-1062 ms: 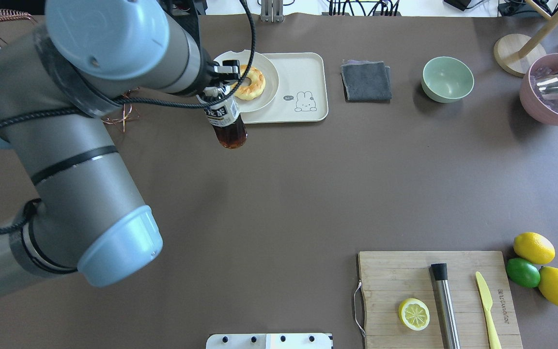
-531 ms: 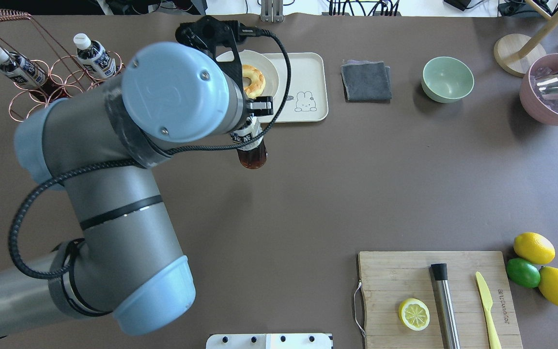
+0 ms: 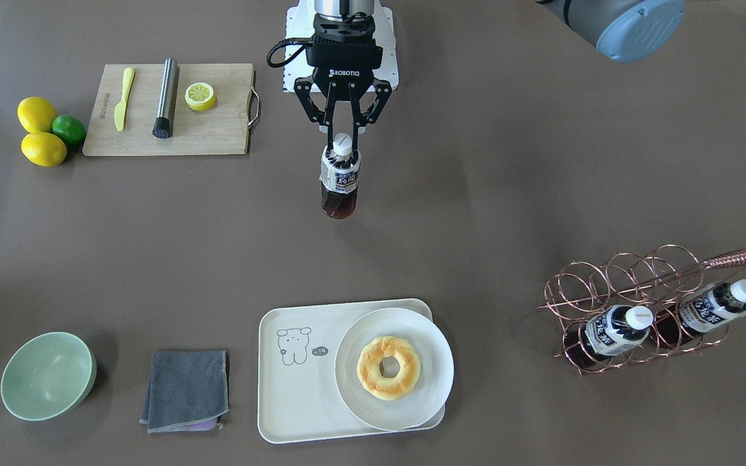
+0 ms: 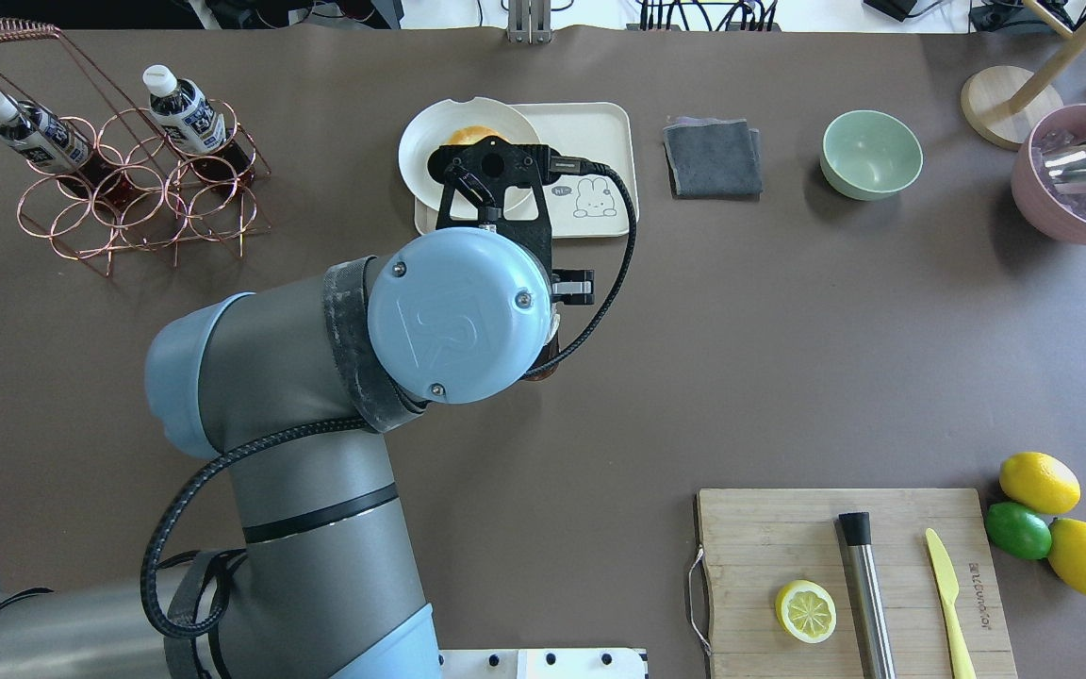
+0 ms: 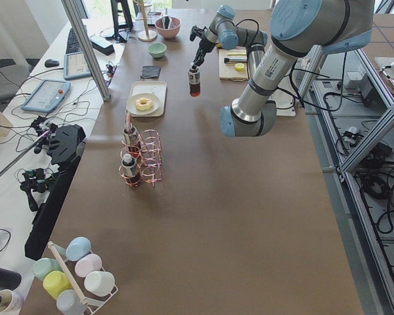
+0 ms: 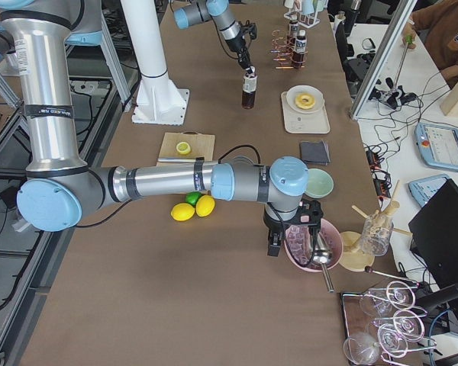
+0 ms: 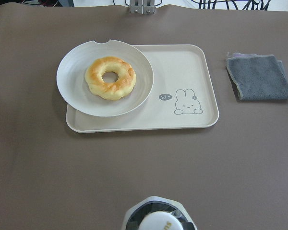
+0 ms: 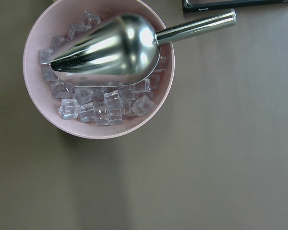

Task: Place tea on tray
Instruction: 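Lower the bottle with the left gripper onto the table before the tray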

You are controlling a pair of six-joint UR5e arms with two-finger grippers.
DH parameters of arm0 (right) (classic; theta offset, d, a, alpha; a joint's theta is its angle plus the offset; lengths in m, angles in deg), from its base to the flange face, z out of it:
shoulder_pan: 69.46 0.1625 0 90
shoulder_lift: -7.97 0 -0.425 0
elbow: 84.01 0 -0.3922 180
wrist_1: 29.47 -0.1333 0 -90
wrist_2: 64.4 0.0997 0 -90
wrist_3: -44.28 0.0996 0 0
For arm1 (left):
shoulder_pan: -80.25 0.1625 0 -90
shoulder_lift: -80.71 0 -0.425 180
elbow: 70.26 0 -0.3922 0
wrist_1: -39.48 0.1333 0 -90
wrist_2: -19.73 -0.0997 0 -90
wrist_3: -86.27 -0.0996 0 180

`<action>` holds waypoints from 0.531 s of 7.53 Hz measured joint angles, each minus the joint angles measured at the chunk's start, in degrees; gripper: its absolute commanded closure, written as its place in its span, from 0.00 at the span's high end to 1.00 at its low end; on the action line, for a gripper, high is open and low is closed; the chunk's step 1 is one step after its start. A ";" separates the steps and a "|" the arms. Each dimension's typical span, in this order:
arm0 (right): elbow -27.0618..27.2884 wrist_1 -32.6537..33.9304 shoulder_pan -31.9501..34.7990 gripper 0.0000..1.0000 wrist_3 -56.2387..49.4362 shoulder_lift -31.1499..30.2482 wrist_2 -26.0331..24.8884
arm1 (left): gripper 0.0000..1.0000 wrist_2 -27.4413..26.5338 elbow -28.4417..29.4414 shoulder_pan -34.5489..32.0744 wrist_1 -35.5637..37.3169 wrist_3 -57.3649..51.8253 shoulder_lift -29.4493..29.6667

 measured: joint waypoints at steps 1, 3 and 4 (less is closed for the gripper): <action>-0.02 0.00 0.00 1.00 0.01 0.00 -0.01 | 0.00 -0.12 0.51 0.07 -0.04 -0.06 -0.01; -0.14 0.00 0.03 1.00 -0.04 0.00 -0.03 | 0.00 -0.15 1.44 0.12 -0.24 -0.12 -0.03; -0.21 0.00 0.02 1.00 -0.05 0.05 -0.03 | 0.00 -0.16 1.72 0.12 -0.31 -0.12 -0.11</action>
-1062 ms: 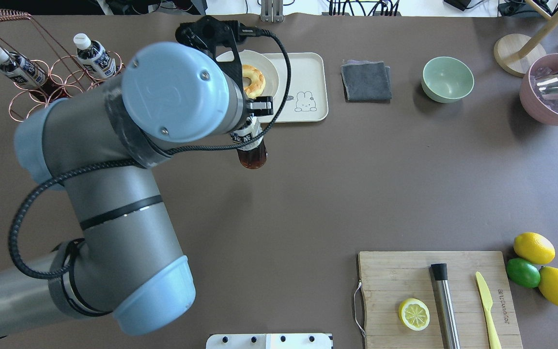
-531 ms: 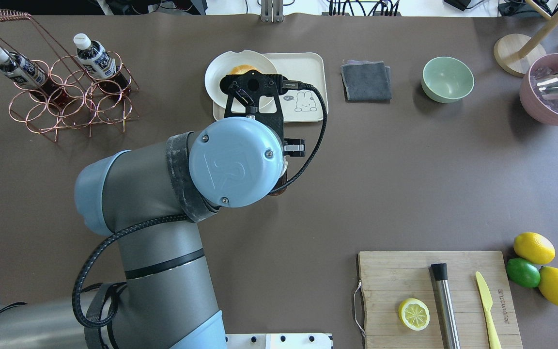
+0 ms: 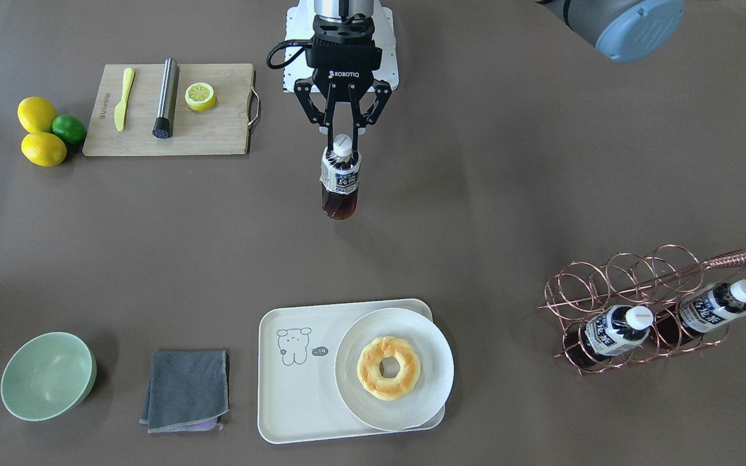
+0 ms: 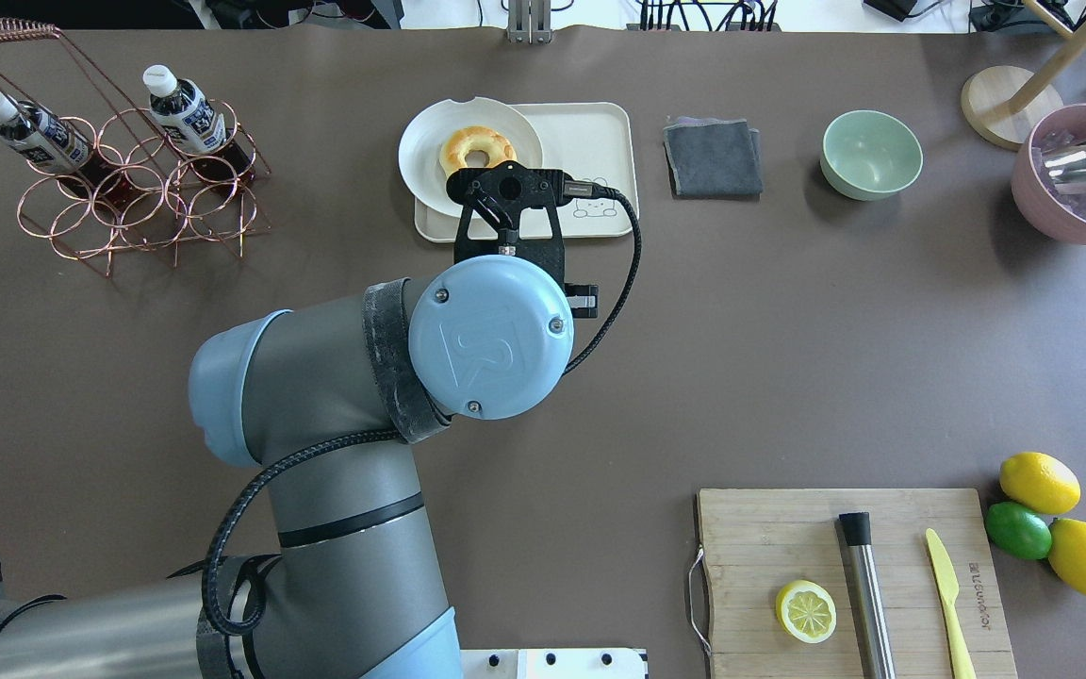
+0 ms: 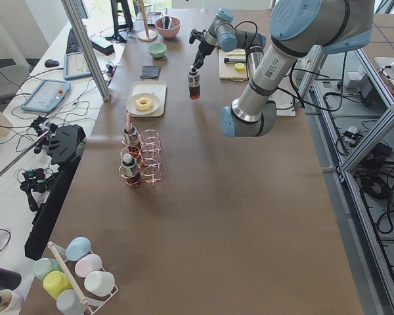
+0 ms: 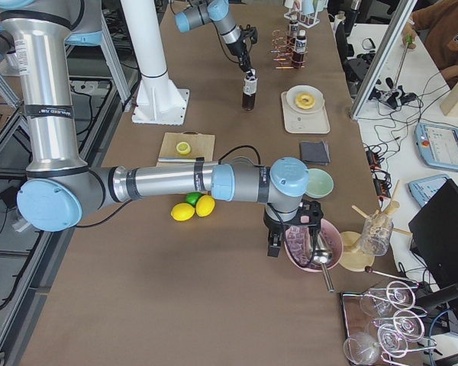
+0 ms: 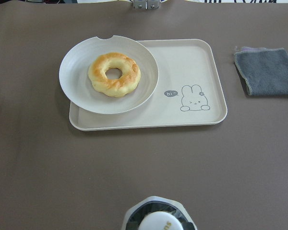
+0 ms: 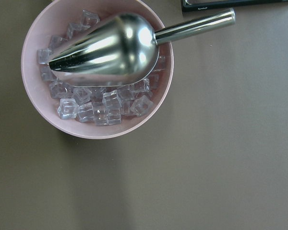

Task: Place tea on tray
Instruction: 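Lower the bottle with the left gripper onto the table before the tray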

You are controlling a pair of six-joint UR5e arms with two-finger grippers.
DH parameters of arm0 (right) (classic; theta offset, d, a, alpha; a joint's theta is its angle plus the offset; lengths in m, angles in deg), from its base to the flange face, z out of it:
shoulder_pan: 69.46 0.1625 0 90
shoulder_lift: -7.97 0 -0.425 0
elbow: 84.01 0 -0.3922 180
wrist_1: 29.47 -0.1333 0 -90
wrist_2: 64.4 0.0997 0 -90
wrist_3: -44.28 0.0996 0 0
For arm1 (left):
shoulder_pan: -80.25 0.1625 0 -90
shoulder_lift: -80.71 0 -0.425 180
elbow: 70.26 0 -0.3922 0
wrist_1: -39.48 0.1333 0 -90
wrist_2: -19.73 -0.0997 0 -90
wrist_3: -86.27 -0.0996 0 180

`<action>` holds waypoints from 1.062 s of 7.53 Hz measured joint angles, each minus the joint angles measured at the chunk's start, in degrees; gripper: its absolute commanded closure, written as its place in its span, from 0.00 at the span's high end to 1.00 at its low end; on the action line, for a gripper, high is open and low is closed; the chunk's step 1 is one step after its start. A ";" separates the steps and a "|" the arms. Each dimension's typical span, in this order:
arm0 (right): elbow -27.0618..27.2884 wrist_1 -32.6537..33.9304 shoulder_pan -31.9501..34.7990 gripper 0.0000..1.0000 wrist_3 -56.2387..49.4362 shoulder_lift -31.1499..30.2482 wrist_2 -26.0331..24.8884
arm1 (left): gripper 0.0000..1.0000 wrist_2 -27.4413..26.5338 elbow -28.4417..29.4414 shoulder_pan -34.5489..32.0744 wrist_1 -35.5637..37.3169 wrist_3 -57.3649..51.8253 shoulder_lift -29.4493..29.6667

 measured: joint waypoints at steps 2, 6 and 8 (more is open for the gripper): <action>-0.06 0.00 -0.02 1.00 -0.01 0.03 0.00 | 0.00 -0.03 0.78 0.01 -0.10 -0.05 -0.05; -0.20 -0.04 -0.02 1.00 -0.01 0.04 0.00 | 0.00 0.04 1.12 0.01 -0.37 -0.09 -0.23; -0.41 -0.30 -0.02 1.00 -0.01 0.04 0.00 | 0.58 -0.02 2.44 0.06 -2.57 -0.09 -0.49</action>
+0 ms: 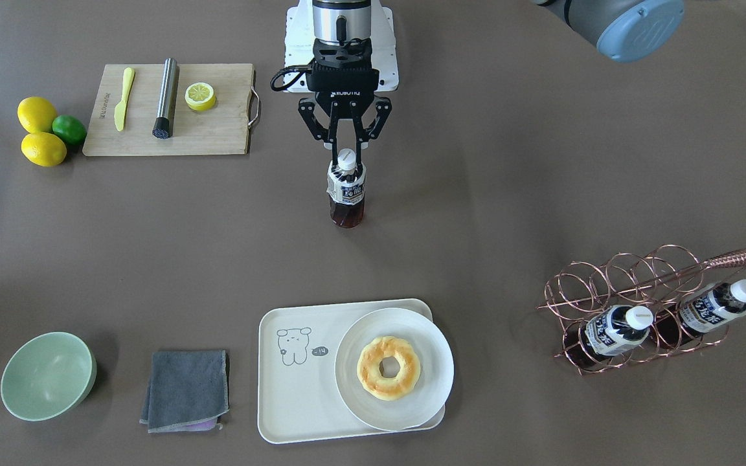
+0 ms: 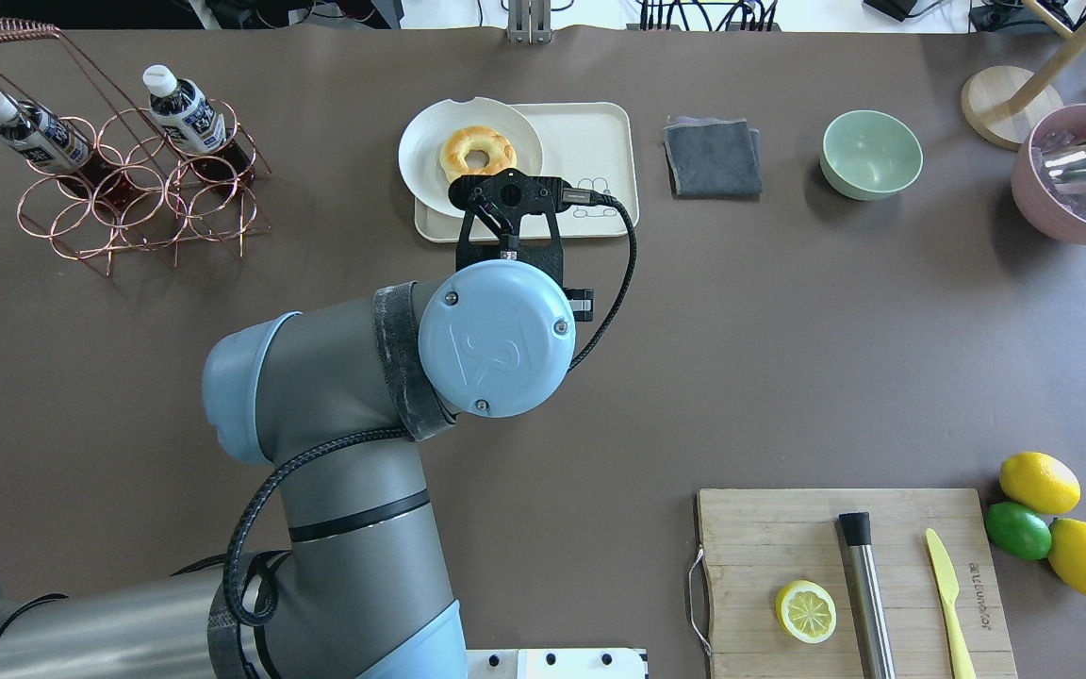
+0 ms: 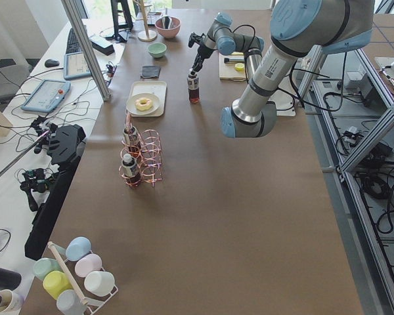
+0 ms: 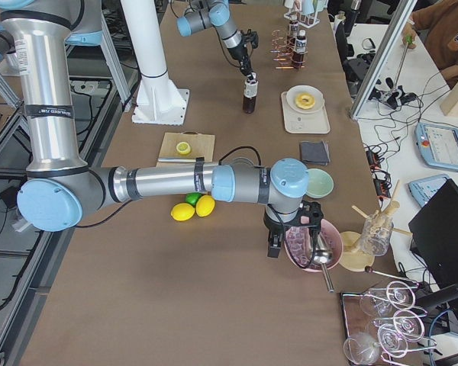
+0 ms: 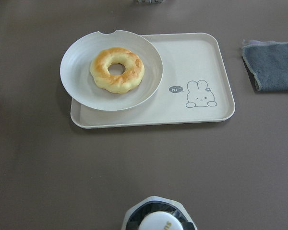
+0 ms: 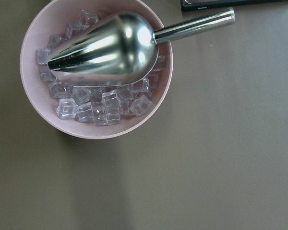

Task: Place tea on tray
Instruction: 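Lower the bottle with the left gripper onto the table before the tray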

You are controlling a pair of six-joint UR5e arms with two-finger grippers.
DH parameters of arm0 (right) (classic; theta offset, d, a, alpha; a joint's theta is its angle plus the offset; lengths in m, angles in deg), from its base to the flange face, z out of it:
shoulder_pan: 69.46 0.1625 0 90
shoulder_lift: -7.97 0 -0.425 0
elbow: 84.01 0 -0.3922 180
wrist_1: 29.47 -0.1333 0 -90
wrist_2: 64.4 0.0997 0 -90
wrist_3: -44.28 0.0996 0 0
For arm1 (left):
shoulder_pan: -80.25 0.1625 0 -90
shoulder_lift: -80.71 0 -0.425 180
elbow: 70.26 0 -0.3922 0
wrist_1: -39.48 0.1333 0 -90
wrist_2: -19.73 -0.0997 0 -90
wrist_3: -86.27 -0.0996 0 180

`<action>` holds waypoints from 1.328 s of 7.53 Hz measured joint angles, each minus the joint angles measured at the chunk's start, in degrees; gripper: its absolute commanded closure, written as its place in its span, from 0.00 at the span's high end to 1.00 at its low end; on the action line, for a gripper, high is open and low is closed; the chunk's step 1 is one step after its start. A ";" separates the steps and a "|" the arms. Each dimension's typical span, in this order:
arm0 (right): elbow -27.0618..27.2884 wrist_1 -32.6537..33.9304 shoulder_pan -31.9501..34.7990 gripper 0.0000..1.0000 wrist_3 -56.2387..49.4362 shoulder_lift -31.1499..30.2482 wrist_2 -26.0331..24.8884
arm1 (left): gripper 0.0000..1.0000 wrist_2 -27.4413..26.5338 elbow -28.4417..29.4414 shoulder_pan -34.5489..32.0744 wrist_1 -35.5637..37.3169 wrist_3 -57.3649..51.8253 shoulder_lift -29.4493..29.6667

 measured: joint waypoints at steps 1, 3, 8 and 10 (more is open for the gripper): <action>-0.30 -0.47 0.00 1.00 0.00 0.00 0.00 | 0.98 -0.01 0.40 0.01 -0.65 -0.01 -0.01; -1.09 -1.56 0.00 1.00 0.03 0.01 0.00 | 0.98 0.06 0.63 0.03 -1.04 -0.07 0.07; -1.34 -2.75 0.00 1.00 0.06 0.17 0.18 | 0.98 3.27 -1.86 -2.97 -0.64 -3.52 1.58; -0.82 -2.92 -0.25 1.00 0.06 0.29 0.68 | 0.98 9.25 -2.72 -9.81 -0.22 -7.58 0.27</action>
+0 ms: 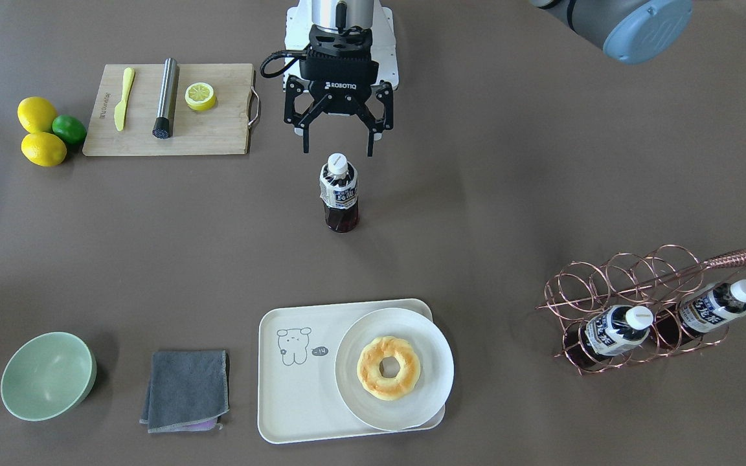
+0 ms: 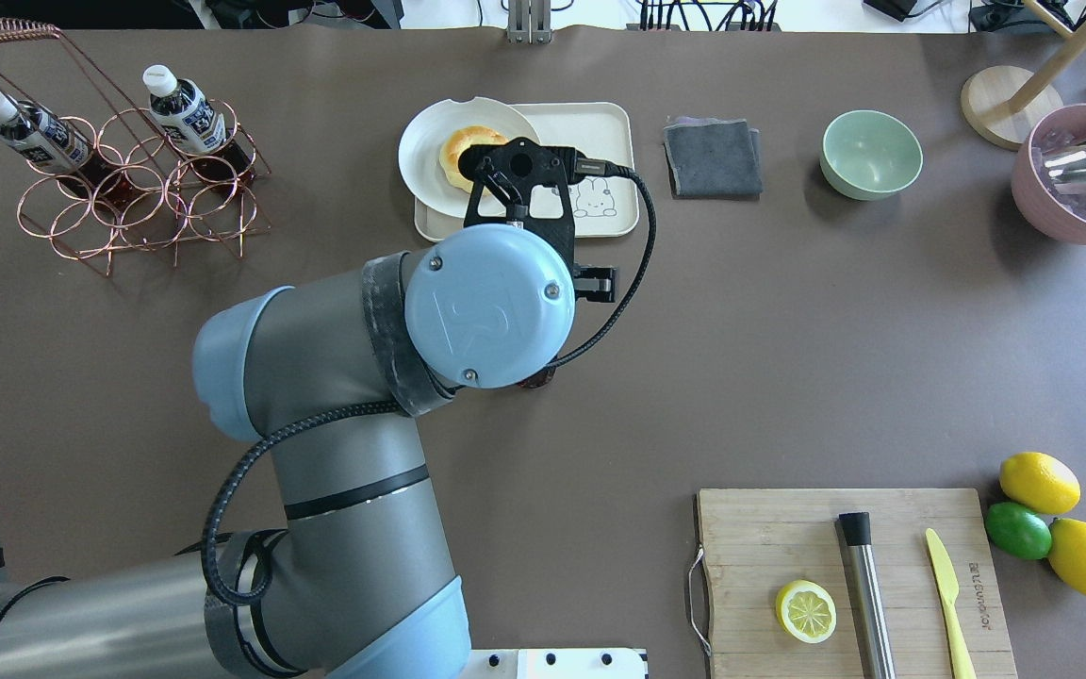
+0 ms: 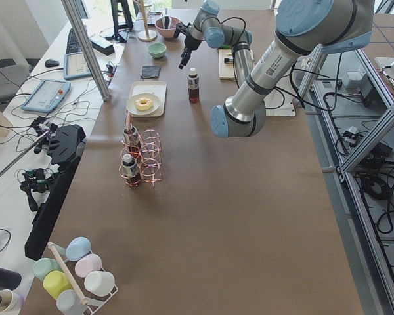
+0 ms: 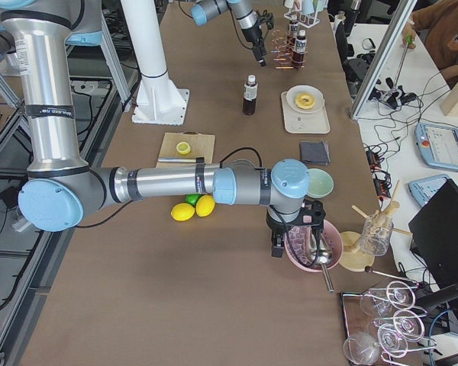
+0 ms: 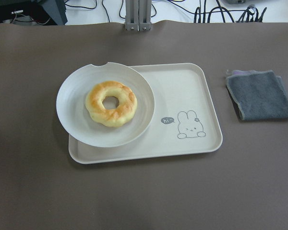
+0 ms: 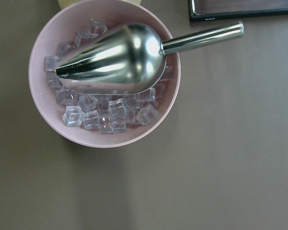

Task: Place tea on tray
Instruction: 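Open the left gripper and withdraw it while the right arm starts moving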

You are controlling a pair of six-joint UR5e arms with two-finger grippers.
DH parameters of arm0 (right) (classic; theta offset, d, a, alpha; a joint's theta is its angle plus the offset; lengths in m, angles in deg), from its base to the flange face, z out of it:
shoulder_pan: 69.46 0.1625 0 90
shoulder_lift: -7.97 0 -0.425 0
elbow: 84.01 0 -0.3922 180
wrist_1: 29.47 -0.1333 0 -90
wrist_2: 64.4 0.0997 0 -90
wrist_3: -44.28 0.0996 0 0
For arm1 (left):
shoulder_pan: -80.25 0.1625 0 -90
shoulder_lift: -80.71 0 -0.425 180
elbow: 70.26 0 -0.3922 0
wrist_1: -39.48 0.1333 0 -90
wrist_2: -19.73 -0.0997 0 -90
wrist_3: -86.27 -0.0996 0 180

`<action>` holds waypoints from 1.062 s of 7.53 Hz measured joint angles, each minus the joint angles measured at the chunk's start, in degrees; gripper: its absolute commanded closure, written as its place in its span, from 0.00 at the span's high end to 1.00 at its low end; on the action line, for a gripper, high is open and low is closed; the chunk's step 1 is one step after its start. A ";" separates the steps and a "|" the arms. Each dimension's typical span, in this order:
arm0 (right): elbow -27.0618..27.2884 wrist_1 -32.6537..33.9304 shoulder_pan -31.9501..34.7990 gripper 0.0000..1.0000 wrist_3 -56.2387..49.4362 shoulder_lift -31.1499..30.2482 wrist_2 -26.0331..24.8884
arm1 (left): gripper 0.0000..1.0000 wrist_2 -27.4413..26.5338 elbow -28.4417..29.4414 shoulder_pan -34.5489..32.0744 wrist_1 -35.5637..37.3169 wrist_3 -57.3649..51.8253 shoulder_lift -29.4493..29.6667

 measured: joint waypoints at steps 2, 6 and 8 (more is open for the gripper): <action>0.27 -0.03 -0.91 1.00 0.35 1.91 1.45 | 0.98 4.15 -2.48 -9.63 -0.70 -7.36 -6.60; 4.15 -0.06 -6.56 1.00 8.21 7.52 3.39 | 0.98 11.94 -3.86 -28.72 -11.89 -23.32 -21.86; 7.73 -0.04 -11.29 1.00 12.30 10.18 3.68 | 0.98 16.98 -2.85 -35.27 -13.49 -25.03 -25.52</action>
